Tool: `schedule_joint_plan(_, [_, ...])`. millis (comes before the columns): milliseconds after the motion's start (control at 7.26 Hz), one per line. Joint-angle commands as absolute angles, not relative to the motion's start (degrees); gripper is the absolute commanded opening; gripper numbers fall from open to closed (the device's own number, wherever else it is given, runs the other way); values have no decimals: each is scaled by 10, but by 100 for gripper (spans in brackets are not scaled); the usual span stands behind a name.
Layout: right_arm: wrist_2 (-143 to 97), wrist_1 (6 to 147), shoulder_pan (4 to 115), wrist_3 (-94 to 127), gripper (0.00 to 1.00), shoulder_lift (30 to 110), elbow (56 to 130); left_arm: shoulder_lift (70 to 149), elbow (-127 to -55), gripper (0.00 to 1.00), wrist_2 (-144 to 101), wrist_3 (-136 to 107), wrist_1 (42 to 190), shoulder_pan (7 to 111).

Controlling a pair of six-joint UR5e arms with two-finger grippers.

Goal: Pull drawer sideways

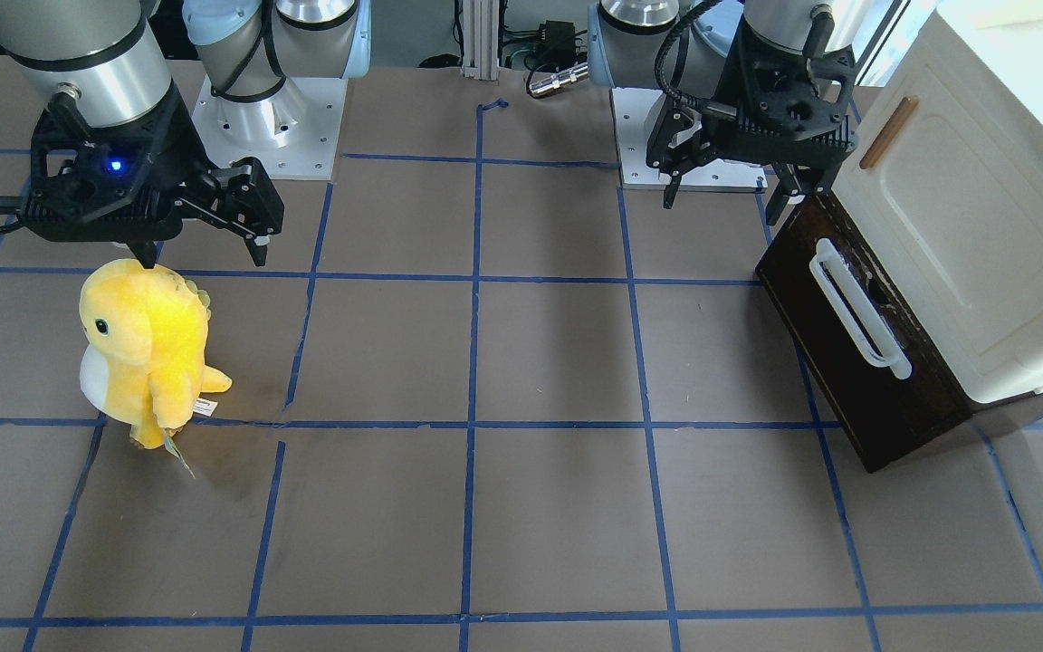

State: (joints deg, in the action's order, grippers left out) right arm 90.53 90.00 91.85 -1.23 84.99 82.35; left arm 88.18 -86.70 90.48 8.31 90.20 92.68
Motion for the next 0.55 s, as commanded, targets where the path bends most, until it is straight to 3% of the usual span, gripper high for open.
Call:
schedule_joint_plan(0, [905, 900, 918, -12, 100, 850, 824, 883, -867, 100, 904, 82, 898, 926])
schedule_joint_plan(413, [905, 900, 918, -12, 100, 850, 824, 891, -874, 100, 903, 20, 896, 926])
